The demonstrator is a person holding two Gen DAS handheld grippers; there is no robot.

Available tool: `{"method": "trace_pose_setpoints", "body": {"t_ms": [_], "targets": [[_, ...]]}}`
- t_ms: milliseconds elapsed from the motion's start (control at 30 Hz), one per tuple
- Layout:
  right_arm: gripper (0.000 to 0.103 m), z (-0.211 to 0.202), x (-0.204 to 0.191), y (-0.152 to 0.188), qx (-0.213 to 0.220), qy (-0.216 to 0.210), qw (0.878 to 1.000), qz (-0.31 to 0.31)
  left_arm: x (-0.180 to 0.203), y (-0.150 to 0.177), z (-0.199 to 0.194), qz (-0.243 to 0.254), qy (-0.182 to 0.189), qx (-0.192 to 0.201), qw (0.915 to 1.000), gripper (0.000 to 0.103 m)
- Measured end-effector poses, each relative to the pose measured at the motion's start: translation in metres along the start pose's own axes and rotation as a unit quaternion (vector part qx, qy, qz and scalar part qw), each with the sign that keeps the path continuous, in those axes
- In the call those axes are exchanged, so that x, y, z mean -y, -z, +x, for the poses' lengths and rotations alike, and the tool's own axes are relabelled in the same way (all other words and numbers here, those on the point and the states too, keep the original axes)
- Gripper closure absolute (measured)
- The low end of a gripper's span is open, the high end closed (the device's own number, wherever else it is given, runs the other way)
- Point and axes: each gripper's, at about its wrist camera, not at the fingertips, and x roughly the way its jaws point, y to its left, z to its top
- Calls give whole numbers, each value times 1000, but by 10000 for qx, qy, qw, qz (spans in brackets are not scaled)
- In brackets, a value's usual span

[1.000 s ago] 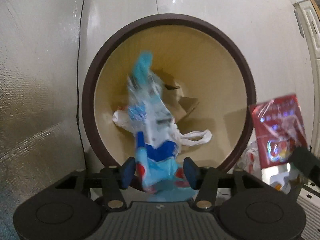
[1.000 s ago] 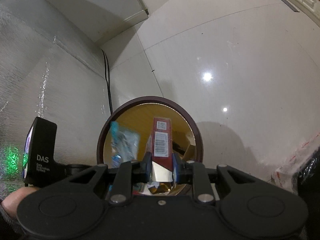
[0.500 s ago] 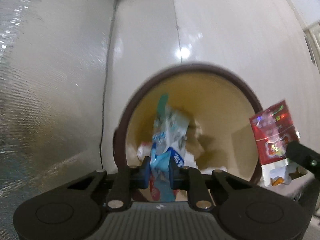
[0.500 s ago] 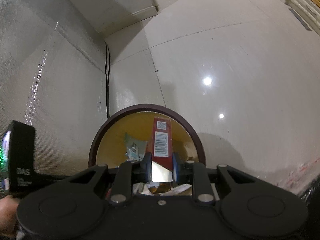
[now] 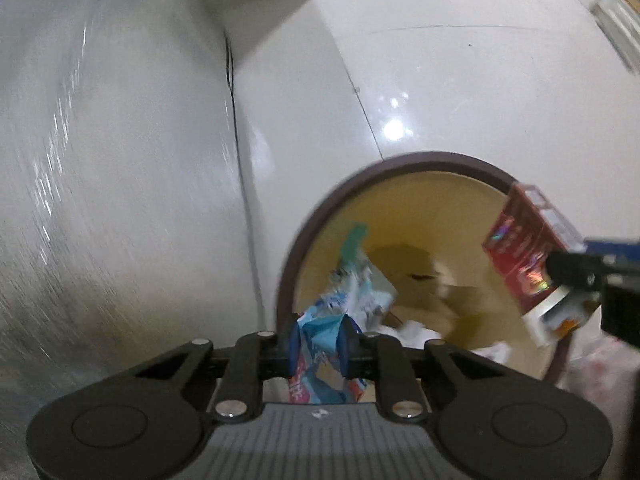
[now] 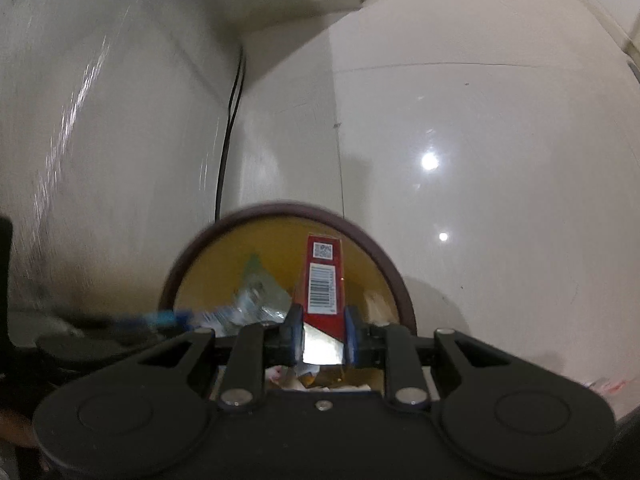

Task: Collect trash
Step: 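Open the right tool dropping the red box into the bin while the left tool lowers the wrapper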

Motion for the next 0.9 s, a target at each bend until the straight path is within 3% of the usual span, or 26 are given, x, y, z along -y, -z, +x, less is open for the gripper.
{"method": "trace_pose_setpoints", "body": {"t_ms": [33,67,100,300,433,600,633,700,767,900], "targets": [[73,1,1,-1,40,59,10000,19,4,0,-2,148,-108,111,9998,84],[58,1,2,-1,96,130,9998,90,7,0,-3,303,-230,193,9991,84],[53,1,3,0,142,165,9997,141,10,1,-3,425,-331,243,9983,86],[56,-6,14,8,217,48,9992,336,23,4,3,916,-712,368,9926,88],[57,-10,22,18,250,-73,9978,606,34,8,12,1480,-1309,592,9785,91],[58,-12,32,33,235,-151,9957,878,47,17,29,2177,-1484,-2,9647,91],[59,-12,34,36,228,-161,9953,928,51,21,33,2370,-1441,-184,9606,91],[59,-12,35,39,205,-198,9946,1000,53,23,37,2366,-979,-555,9651,92],[60,-11,37,42,200,-223,9939,1057,44,19,38,1850,-234,-781,9793,92],[60,-11,40,44,217,-286,9921,1205,21,7,37,895,243,-690,9933,80]]}}
